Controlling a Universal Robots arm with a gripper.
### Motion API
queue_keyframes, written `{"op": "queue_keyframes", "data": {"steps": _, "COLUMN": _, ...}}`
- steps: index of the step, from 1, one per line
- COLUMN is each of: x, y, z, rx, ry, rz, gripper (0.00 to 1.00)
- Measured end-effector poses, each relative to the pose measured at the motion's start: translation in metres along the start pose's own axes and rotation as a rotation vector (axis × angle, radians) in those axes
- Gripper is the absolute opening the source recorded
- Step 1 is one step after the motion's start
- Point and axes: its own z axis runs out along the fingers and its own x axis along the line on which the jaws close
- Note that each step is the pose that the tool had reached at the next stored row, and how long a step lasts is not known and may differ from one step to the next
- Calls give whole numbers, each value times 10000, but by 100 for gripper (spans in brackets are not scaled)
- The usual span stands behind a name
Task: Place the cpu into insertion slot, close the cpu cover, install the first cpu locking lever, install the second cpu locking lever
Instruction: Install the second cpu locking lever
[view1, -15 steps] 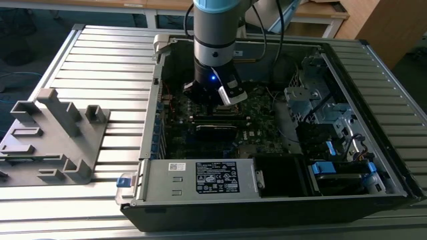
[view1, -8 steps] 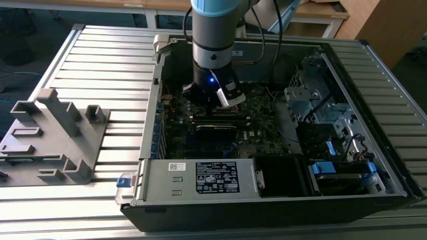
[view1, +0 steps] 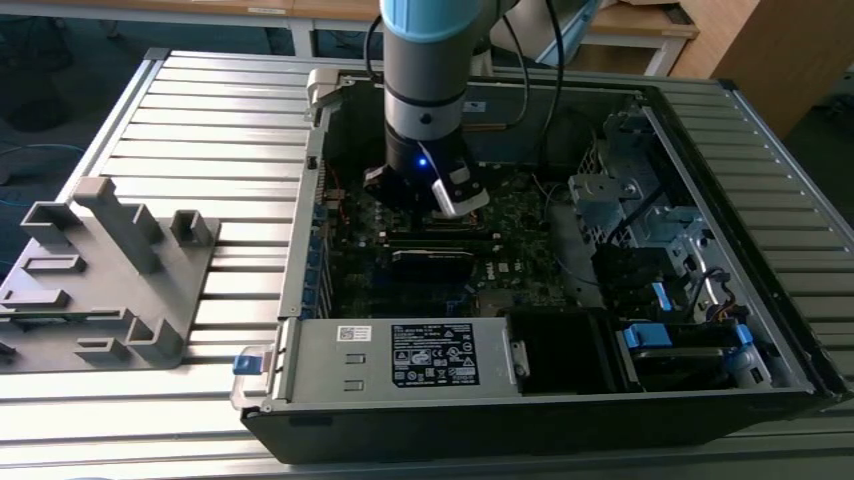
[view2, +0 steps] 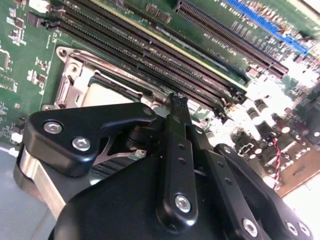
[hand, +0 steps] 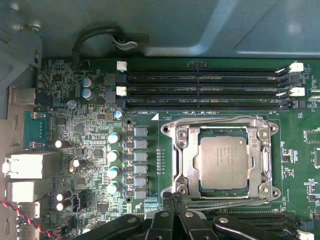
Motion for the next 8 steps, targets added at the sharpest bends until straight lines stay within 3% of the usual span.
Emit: {"op": "queue_keyframes", "data": {"steps": 8, "x": 11, "y": -19, "z": 39, "rx": -71, "ry": 5, "rz": 1, "gripper": 11}}
